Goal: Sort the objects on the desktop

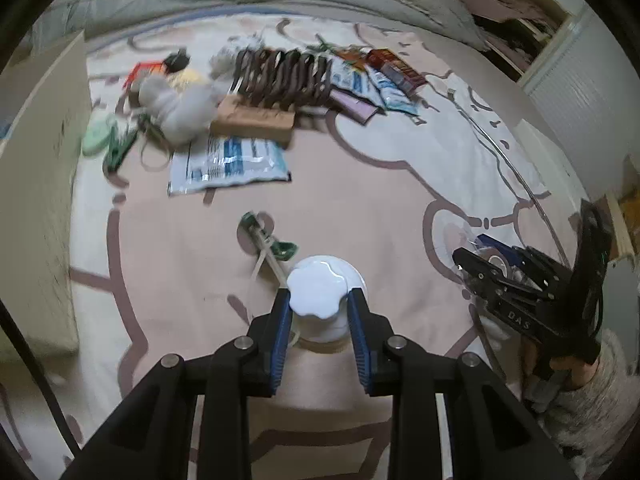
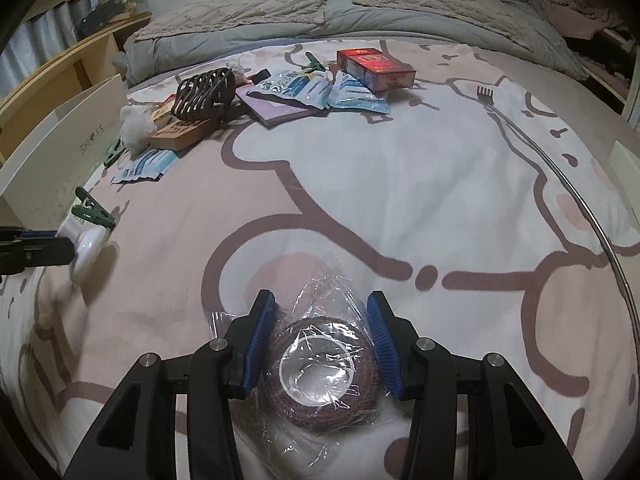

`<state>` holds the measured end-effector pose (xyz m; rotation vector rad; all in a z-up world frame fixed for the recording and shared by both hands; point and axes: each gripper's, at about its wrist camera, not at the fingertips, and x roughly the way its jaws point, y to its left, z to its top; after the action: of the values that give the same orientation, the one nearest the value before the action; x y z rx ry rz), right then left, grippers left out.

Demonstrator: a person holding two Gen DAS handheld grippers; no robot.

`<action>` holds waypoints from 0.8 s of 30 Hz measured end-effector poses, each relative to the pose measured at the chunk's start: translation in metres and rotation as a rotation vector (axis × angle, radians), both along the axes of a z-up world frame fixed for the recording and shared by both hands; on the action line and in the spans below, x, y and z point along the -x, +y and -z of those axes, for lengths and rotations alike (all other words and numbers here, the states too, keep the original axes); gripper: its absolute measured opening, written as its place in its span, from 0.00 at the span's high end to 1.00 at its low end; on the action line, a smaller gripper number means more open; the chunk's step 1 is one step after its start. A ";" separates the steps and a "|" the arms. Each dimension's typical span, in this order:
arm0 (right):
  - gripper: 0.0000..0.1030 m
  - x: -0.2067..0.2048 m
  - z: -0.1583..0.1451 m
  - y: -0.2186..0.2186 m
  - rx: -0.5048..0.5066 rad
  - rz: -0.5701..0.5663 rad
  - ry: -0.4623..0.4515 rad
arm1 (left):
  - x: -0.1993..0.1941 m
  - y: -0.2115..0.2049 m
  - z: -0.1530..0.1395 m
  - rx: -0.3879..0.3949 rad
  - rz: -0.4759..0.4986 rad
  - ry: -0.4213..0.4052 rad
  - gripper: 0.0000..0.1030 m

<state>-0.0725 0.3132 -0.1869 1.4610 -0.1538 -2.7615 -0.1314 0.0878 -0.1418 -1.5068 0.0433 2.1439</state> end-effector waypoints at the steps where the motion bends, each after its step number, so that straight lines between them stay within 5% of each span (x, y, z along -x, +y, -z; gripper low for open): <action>1: 0.52 -0.001 0.000 0.000 0.005 0.000 -0.002 | 0.000 -0.002 0.002 -0.008 -0.012 -0.010 0.72; 7: 0.21 -0.004 -0.006 -0.001 0.077 -0.034 -0.016 | 0.000 -0.013 0.003 -0.040 -0.066 -0.042 0.55; 16: 0.20 -0.020 -0.038 0.014 0.080 0.005 0.055 | -0.008 -0.009 -0.002 -0.031 -0.027 -0.043 0.54; 19: 0.18 -0.024 -0.046 0.024 0.068 0.019 0.068 | -0.016 -0.002 -0.012 -0.018 0.022 0.023 0.40; 24: 0.16 -0.029 -0.038 0.029 0.073 0.018 0.021 | -0.021 0.006 -0.015 -0.001 0.068 0.072 0.38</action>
<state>-0.0437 0.3427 -0.1493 1.4203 -0.2657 -2.7532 -0.1108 0.0941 -0.1269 -1.4070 0.1163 2.1432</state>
